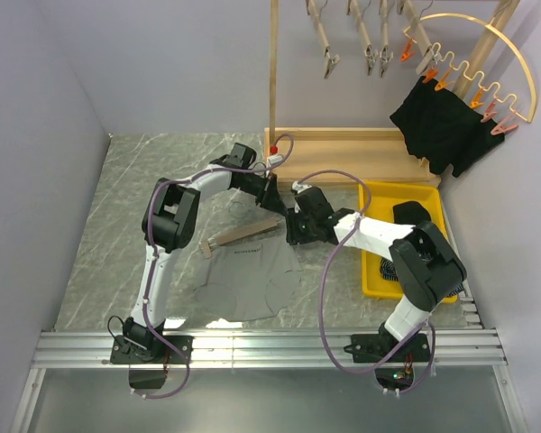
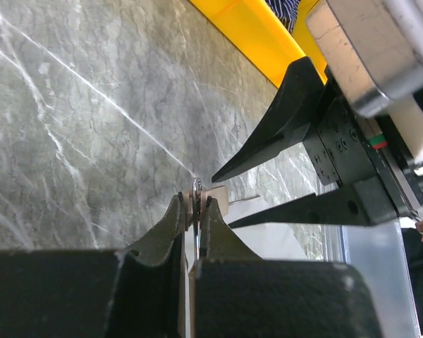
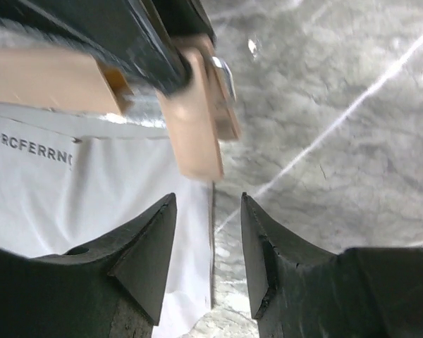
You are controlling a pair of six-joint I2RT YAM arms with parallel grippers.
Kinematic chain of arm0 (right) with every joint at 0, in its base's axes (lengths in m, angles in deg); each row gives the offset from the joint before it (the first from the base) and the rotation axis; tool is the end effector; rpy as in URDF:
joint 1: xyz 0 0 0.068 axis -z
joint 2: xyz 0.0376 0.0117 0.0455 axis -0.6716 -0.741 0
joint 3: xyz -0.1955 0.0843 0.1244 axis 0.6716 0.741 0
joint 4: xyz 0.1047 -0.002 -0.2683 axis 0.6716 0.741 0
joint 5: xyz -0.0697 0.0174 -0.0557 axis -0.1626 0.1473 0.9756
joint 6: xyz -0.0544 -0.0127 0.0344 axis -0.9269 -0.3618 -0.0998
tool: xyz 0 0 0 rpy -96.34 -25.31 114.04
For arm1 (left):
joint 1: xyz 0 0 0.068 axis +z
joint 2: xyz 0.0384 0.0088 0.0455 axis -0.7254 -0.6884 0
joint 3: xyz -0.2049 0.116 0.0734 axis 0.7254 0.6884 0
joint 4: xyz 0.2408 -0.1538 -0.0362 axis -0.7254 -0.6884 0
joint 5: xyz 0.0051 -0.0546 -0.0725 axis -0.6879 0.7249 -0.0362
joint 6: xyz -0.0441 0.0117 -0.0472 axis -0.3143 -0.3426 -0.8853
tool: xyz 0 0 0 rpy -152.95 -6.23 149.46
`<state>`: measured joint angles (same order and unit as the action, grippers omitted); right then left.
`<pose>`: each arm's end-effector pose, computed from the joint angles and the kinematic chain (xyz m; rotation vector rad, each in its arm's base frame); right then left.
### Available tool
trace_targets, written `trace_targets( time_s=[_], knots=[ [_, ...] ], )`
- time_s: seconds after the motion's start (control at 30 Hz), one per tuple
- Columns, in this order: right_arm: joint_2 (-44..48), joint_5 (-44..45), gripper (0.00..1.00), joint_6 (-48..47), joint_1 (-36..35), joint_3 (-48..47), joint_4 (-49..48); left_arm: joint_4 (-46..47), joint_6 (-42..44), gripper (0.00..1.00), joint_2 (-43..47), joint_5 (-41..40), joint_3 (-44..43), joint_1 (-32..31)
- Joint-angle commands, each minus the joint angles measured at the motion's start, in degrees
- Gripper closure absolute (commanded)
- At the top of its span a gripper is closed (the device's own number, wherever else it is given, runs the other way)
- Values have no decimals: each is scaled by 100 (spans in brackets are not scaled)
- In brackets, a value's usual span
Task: Clip the underwear to the hanger
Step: Clamp the underwear onto the hanger.
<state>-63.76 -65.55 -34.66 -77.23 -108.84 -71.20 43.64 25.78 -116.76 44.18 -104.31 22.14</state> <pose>0.2992 0.2127 0.1180 -0.3807 2.4884 0.4526 0.4347 -0.2506 0.1110 1.0820 2.0104 -1.6948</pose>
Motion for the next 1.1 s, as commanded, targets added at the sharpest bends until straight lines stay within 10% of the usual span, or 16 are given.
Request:
trace_targets(
  time_s=[0.0, 1.07],
  knots=[
    [317, 243, 50, 182, 85, 216, -371, 159, 62, 100, 123, 26, -38, 19],
    [-684, 885, 56, -2, -485, -689, 129, 757, -527, 100, 44, -343, 15, 133]
  ],
)
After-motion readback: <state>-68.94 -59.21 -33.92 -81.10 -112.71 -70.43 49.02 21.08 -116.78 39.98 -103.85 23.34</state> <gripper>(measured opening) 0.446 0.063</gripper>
